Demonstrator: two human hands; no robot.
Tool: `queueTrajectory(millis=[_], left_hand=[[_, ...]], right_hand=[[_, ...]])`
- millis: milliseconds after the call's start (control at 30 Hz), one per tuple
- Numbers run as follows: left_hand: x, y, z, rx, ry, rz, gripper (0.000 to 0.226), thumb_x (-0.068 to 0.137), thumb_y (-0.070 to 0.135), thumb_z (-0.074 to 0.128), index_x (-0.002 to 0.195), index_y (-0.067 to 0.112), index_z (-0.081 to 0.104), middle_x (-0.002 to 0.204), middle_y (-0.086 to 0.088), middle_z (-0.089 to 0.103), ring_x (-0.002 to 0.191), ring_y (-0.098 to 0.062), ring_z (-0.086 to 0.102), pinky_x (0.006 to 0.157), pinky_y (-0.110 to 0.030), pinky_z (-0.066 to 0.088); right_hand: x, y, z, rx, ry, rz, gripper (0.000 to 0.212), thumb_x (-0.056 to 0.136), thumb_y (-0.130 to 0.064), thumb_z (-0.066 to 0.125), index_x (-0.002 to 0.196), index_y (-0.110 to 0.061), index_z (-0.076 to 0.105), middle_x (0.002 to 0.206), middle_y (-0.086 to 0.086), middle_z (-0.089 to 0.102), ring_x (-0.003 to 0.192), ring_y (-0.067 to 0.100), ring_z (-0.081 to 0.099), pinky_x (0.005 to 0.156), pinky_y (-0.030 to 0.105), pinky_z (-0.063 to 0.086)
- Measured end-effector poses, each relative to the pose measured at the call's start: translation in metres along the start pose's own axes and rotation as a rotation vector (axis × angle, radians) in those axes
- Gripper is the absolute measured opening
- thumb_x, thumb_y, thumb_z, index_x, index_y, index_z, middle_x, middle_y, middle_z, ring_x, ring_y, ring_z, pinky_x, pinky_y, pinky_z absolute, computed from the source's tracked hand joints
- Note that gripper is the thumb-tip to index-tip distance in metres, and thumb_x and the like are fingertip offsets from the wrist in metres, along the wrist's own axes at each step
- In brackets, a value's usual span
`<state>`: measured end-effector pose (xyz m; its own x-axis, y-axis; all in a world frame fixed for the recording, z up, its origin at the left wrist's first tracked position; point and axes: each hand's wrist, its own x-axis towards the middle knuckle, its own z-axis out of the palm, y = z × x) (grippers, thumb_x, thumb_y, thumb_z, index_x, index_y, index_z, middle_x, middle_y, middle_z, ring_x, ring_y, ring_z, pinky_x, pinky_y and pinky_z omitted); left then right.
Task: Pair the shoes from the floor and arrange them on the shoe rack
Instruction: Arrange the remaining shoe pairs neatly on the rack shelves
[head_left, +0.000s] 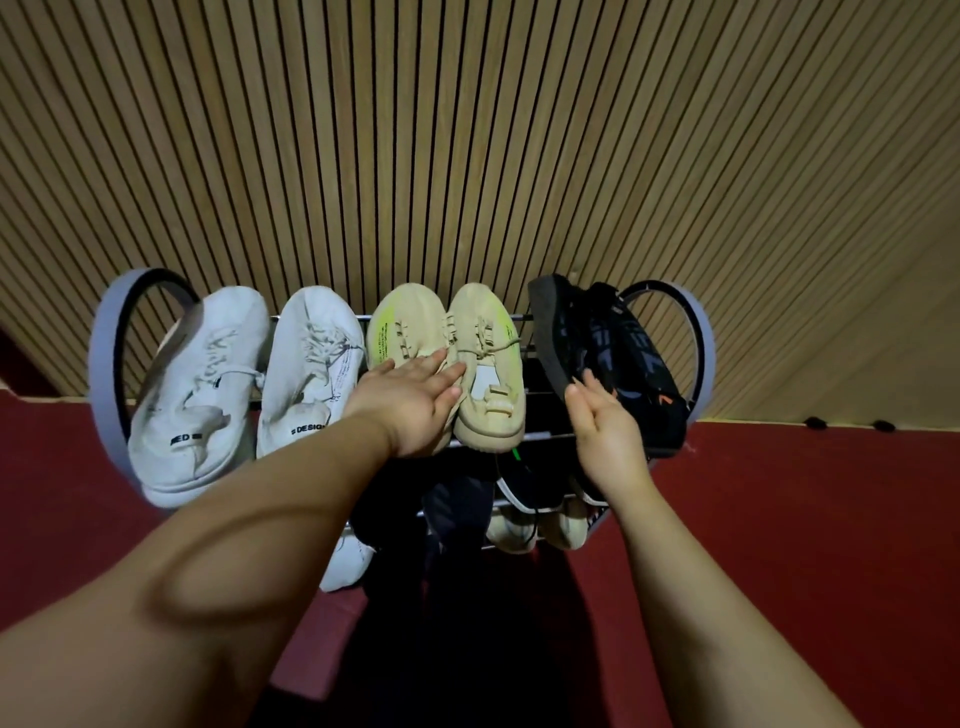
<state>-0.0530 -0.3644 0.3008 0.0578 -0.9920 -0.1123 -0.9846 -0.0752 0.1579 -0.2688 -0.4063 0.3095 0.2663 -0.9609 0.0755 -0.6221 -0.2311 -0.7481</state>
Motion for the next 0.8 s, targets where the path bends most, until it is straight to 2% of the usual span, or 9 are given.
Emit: queueTrajectory(millis=[100,200,267,367,467,533,600,733,800], left_hand=[[0.003,-0.001,-0.002,0.003,-0.013,-0.001,0.052,0.1,0.045,0.01,0.15,0.034,0.005,0.159,0.009,0.0,0.146,-0.01,0.005,0.118,-0.034,0.004],[0.003,-0.003,-0.005,-0.007,-0.062,0.021,0.053,0.101,0.043,0.012,0.151,0.029,0.003,0.159,0.004,0.0,0.146,-0.012,0.005,0.117,-0.034,0.003],[0.001,-0.003,-0.012,-0.017,-0.099,0.039,0.055,0.101,0.042,0.014,0.151,0.024,0.001,0.159,0.001,0.001,0.146,-0.013,0.003,0.118,-0.035,0.001],[-0.007,-0.014,-0.025,0.176,-0.05,-0.017,0.064,0.097,0.054,0.02,0.151,0.024,0.001,0.159,-0.001,0.001,0.146,-0.02,-0.005,0.115,-0.044,-0.01],[-0.028,-0.034,-0.023,0.193,-0.077,-0.271,0.078,0.084,0.076,0.015,0.149,0.036,-0.003,0.159,-0.003,-0.007,0.145,-0.028,-0.013,0.112,-0.052,-0.013],[-0.04,-0.041,-0.016,0.076,-0.134,-0.359,0.084,0.077,0.083,0.01,0.148,0.04,-0.004,0.159,-0.001,-0.005,0.145,-0.026,-0.01,0.114,-0.052,-0.011],[-0.042,-0.041,-0.011,0.046,-0.12,-0.364,0.085,0.076,0.083,0.01,0.148,0.041,-0.004,0.159,0.001,-0.004,0.146,-0.023,-0.009,0.115,-0.051,-0.01],[-0.037,-0.041,-0.011,0.037,-0.102,-0.357,0.084,0.077,0.083,0.012,0.148,0.041,-0.002,0.159,0.001,-0.003,0.146,-0.023,-0.009,0.114,-0.052,-0.01],[-0.038,-0.043,-0.012,0.023,-0.129,-0.331,0.085,0.077,0.083,0.013,0.148,0.039,-0.005,0.159,0.0,-0.005,0.146,-0.023,-0.011,0.114,-0.053,-0.011]], right_hand=[[-0.015,-0.01,0.008,0.075,0.009,-0.129,0.036,0.1,-0.025,0.042,0.125,-0.008,0.062,0.148,0.001,0.036,0.14,0.008,0.024,0.109,0.015,0.017],[-0.026,-0.007,0.013,-0.042,0.044,-0.246,0.03,0.098,-0.026,0.043,0.114,-0.019,0.068,0.142,-0.009,0.039,0.138,0.008,0.022,0.11,0.02,0.013],[-0.022,-0.009,0.008,-0.083,0.007,-0.167,0.028,0.098,-0.029,0.042,0.109,-0.025,0.067,0.142,-0.003,0.043,0.138,0.015,0.026,0.111,0.026,0.015],[-0.007,-0.03,0.004,-0.105,-0.115,0.079,0.033,0.089,-0.057,0.046,0.098,-0.026,0.053,0.125,0.004,0.052,0.122,0.027,0.046,0.101,0.04,0.038],[0.011,-0.057,0.015,-0.349,-0.174,0.206,0.07,0.075,-0.077,0.045,0.12,-0.023,0.045,0.137,0.012,0.043,0.123,0.035,0.044,0.1,0.044,0.039],[0.019,-0.07,0.023,-0.459,-0.23,0.266,0.093,0.073,-0.077,0.051,0.143,-0.023,0.022,0.15,0.017,0.024,0.134,0.039,0.03,0.105,0.047,0.032],[0.023,-0.077,0.026,-0.432,-0.237,0.288,0.097,0.074,-0.069,0.059,0.145,-0.025,0.01,0.15,0.018,0.021,0.134,0.039,0.028,0.106,0.046,0.03],[0.028,-0.06,0.004,-0.076,-0.237,0.181,0.09,0.072,-0.055,0.069,0.14,-0.025,0.019,0.142,0.009,0.037,0.128,0.031,0.039,0.108,0.043,0.034],[0.024,-0.047,-0.017,-0.124,-0.33,0.05,0.093,0.066,-0.058,0.071,0.139,-0.03,0.021,0.139,0.003,0.042,0.126,0.025,0.044,0.108,0.042,0.035]])
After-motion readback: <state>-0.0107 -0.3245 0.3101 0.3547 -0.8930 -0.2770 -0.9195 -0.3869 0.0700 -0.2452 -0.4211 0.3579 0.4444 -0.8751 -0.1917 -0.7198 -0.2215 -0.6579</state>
